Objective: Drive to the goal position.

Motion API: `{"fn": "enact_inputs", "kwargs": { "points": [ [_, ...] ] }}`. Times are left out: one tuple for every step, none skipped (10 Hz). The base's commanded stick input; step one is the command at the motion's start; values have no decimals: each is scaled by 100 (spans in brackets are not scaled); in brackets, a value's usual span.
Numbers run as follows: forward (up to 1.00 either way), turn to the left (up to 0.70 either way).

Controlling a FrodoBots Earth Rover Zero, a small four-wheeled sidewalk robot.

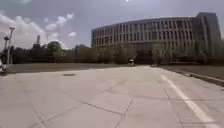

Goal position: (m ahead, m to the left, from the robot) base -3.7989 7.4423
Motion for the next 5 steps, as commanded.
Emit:
{"fn": "enact_inputs", "kwargs": {
  "points": [
    [70, -32],
    [70, -32],
    [70, -20],
    [70, 3],
    [70, 3]
  ]
}}
